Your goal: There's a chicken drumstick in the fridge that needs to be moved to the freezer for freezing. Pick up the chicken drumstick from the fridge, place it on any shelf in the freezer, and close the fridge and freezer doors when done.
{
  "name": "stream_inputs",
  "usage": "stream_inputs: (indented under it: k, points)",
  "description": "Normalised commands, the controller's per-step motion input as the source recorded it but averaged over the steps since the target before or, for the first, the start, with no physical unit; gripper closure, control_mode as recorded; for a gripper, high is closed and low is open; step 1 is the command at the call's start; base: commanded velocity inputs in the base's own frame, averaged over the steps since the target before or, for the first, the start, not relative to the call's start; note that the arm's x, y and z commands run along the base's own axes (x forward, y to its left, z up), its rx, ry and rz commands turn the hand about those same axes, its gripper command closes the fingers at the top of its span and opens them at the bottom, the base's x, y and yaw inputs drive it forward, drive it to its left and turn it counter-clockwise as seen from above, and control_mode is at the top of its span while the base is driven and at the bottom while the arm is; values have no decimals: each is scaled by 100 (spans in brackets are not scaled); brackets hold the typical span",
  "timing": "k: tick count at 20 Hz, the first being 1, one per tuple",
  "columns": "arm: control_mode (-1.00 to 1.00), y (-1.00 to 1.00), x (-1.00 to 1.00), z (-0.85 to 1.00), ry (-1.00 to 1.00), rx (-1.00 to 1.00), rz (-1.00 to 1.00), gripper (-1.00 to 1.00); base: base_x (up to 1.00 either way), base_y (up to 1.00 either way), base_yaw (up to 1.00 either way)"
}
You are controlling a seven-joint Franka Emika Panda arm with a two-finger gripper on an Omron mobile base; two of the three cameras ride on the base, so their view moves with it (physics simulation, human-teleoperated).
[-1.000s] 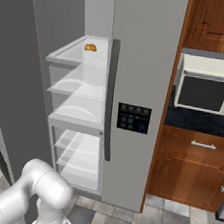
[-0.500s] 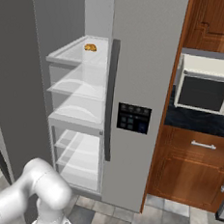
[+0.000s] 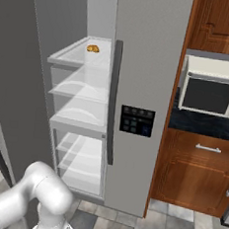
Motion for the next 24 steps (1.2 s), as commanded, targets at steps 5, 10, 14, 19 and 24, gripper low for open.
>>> stream_inputs:
  k: [5, 10, 14, 19, 24]
  points:
    - [-100, -91, 0, 0, 11, 0, 0, -100, 0, 0, 0]
    - [-100, -99, 13, 0, 6, 2, 0, -100, 0, 0, 0]
    - [-100, -89, 32, 0, 0, 3, 0, -100, 0, 0, 0]
    - [-100, -72, 51, 0, 0, 8, 2, -100, 0, 0, 0]
    - [-100, -57, 63, 2, 0, 10, 12, -100, 0, 0, 0]
